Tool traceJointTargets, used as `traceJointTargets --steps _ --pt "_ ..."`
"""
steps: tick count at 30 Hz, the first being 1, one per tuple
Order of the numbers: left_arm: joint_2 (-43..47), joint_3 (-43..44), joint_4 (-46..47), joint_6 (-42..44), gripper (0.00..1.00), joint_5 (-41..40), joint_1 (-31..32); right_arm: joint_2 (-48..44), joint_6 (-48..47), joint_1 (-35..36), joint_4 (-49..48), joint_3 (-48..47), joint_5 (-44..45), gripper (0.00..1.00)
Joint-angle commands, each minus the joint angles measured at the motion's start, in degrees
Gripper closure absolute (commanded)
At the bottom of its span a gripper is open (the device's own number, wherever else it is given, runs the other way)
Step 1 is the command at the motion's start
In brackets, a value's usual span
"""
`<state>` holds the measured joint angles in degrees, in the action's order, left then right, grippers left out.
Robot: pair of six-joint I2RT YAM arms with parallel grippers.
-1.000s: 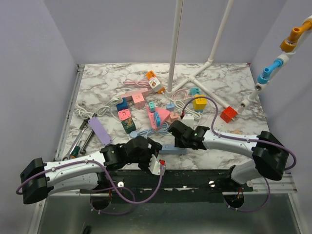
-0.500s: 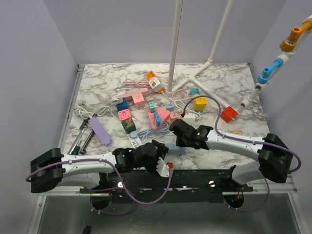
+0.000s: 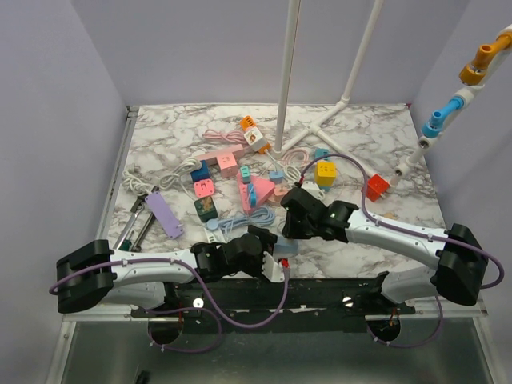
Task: Pull the plug off the socket
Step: Remove the socket from the socket.
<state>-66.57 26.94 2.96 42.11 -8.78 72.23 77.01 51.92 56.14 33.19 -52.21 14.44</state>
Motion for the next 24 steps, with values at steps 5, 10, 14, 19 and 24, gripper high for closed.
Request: traceJointTargets --steps 5,10,14,19,24 --pt "-0.4 1.8 3.1 -1.0 0.37 -0.7 -1.3 -2.0 0.5 0.7 -2.5 -2.8 -9.1 0.94" --pt "-0.4 2.2 2.3 -0.8 0.76 0.5 -1.6 -1.5 0.4 0.6 -2.4 -2.8 -9.1 0.95" --pt "-0.2 2.1 2.5 0.3 0.8 0.6 -1.8 -0.7 -0.2 0.7 -2.4 -3.0 -9.2 0.94" --pt "0.0 2.1 3.5 2.8 0.94 1.4 -1.8 0.8 -0.9 0.6 -2.4 -2.6 -8.2 0.94" --pt "1.1 -0.2 3.2 8.9 1.0 4.5 -1.3 2.2 -2.6 -1.0 -2.3 -4.0 -6.2 0.99"
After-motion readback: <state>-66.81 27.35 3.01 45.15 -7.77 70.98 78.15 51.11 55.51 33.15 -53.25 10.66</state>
